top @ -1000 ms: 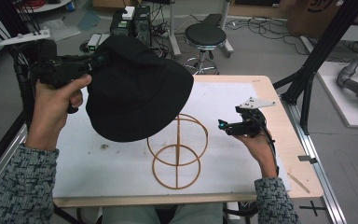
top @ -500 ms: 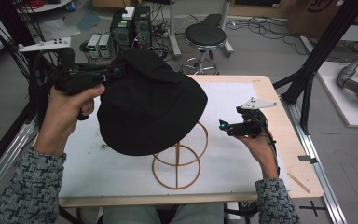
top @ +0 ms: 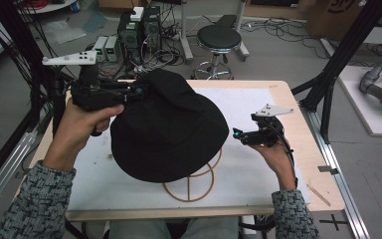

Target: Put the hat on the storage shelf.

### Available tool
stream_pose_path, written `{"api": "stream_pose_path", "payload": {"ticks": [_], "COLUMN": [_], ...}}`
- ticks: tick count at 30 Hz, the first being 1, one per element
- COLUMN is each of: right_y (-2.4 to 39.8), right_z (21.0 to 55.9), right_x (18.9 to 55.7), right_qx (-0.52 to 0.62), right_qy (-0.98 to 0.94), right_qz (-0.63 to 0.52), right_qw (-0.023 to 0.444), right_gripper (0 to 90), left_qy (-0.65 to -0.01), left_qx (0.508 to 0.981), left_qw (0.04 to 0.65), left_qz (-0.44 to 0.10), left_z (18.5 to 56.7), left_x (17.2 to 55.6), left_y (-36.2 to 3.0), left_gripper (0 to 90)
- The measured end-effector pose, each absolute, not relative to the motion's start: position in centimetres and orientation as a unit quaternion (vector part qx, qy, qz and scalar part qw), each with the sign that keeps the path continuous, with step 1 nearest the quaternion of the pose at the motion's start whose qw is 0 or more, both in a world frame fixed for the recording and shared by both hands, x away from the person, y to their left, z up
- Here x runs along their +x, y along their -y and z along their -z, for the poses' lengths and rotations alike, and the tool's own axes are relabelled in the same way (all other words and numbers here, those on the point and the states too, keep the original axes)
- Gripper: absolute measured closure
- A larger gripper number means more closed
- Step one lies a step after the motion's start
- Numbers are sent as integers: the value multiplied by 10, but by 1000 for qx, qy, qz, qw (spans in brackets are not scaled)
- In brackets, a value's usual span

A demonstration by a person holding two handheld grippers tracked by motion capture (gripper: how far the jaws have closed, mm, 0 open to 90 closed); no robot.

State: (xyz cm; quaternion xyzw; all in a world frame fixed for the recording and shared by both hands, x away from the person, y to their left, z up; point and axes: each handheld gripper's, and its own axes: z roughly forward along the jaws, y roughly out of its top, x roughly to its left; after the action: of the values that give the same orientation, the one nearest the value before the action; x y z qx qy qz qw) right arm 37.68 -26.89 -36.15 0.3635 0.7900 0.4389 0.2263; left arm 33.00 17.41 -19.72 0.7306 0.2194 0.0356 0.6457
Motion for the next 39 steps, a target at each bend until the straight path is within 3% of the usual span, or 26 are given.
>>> {"api": "stream_pose_path", "payload": {"ticks": [15, 39], "right_y": [269, 270], "right_z": [361, 361], "right_x": [376, 377], "right_qx": [363, 364], "right_qy": [-790, -788], "right_qz": [-439, -442], "right_qw": [227, 225], "right_gripper": [98, 98], "left_qy": [-194, -174], "left_qx": [763, 774], "left_qw": [614, 606], "left_qz": [-43, -46], "left_z": [204, 222], "left_x": [322, 314], "left_y": [-149, -131], "left_gripper": [806, 770]}}
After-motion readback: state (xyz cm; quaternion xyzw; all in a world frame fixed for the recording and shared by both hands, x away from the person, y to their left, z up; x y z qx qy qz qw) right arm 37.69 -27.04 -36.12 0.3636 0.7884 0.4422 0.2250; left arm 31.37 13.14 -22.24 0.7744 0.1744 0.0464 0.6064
